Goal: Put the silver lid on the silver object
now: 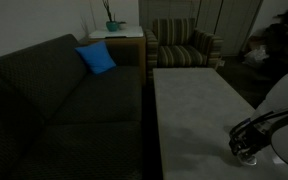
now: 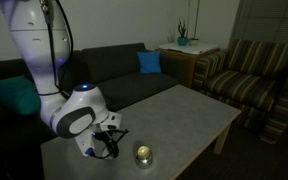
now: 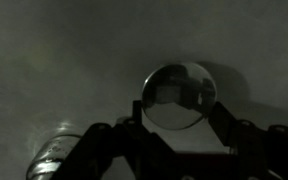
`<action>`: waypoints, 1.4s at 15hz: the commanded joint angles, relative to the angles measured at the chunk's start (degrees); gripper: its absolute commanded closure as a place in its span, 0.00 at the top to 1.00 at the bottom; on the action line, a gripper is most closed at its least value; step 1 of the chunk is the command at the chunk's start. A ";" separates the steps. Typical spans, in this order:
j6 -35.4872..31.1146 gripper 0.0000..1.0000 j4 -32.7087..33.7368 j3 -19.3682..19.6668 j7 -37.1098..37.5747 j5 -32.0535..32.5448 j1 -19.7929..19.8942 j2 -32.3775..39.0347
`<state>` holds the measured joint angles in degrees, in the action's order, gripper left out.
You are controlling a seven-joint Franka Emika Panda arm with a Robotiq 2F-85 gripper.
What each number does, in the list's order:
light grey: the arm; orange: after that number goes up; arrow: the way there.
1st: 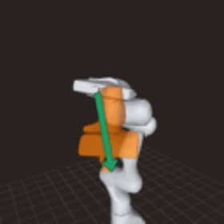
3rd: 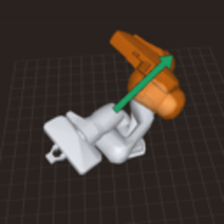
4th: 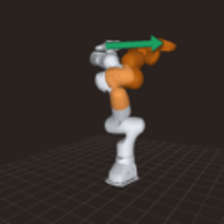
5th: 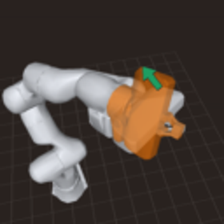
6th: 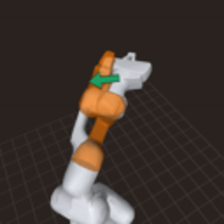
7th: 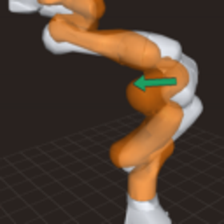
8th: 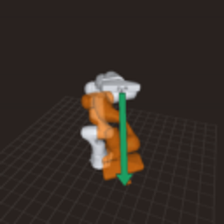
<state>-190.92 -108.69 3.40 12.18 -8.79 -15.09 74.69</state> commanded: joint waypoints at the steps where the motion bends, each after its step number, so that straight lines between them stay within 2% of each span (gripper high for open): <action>1: -2.58 0.43 -9.01 1.72 -1.57 -1.38 -4.11 -6.53; 10: -6.68 0.43 -23.47 2.46 -7.52 1.01 -3.15 -19.46; 13: -6.50 0.43 -26.10 2.51 -9.15 1.35 -2.53 -22.12; 14: -5.56 0.68 -22.29 2.36 -7.80 -0.28 -3.44 -19.02; 21: -5.56 0.68 -24.16 2.39 -8.38 0.01 -3.17 -20.69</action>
<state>-196.53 -132.91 5.94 4.21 -8.48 -18.43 54.01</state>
